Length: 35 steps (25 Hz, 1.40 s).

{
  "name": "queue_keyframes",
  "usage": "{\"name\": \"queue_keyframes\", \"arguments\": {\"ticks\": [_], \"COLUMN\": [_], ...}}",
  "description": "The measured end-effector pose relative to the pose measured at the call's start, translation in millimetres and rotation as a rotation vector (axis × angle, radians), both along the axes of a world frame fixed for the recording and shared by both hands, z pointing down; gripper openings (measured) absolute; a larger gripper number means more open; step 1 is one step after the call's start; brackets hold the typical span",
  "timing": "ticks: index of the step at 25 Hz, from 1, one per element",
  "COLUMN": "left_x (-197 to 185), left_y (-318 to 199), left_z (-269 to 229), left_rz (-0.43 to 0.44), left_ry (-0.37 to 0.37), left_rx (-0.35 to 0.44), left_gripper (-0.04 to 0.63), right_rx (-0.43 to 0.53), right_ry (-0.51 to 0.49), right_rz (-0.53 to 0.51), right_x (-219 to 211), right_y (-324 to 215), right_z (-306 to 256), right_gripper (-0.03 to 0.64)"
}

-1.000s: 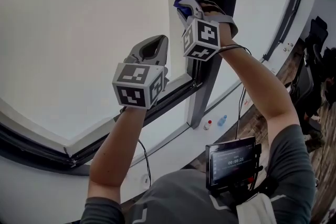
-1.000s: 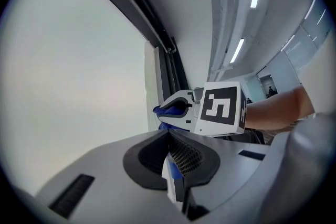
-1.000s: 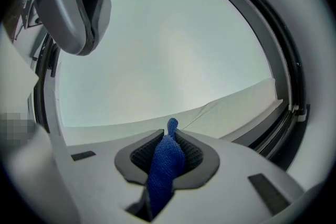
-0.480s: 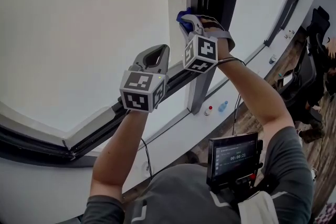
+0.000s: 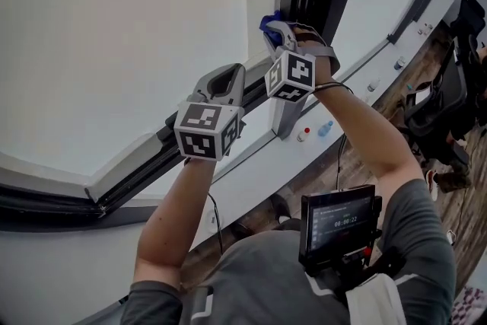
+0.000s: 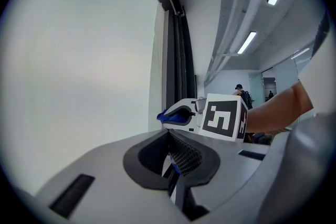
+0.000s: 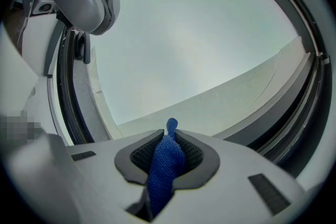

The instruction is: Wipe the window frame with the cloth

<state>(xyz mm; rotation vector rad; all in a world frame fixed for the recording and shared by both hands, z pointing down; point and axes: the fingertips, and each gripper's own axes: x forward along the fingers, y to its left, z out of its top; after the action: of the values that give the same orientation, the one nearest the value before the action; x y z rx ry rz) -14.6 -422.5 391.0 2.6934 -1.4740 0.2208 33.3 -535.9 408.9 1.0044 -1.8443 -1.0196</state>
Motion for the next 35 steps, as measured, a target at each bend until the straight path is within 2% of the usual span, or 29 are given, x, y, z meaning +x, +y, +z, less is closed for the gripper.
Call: {"name": "queue_keyframes", "arguments": {"ticks": [17,22,26,30,35], "left_x": [-14.4,-23.1,-33.0,-46.3,-70.9], "left_y": [27.2,34.7,43.1,54.7,77.9], "left_z": [62.9,65.4,54.0,30.0,8.2], "left_rz": [-0.027,-0.049,-0.069,-0.092,-0.125], "left_ry": [0.039,0.035,0.059,0.071,0.055], "left_rx": [-0.109,-0.115,-0.097,-0.043,0.001], "left_gripper": [0.008,0.009,0.008,0.008,0.008], "right_rx": [-0.148,-0.168,-0.151,-0.131,-0.19], "right_ry": [0.02,0.002,-0.095,-0.226,-0.407], "right_rz": [0.038,0.052,0.017,-0.042,-0.134], "right_x": [7.9,9.2,-0.6,-15.5,-41.9], "right_y": [9.3,11.7,30.4,60.1,105.4], "right_z": [101.9,107.5,75.5,25.2,-20.2], "right_gripper": [0.064,0.064,0.064,0.064,0.064]}}
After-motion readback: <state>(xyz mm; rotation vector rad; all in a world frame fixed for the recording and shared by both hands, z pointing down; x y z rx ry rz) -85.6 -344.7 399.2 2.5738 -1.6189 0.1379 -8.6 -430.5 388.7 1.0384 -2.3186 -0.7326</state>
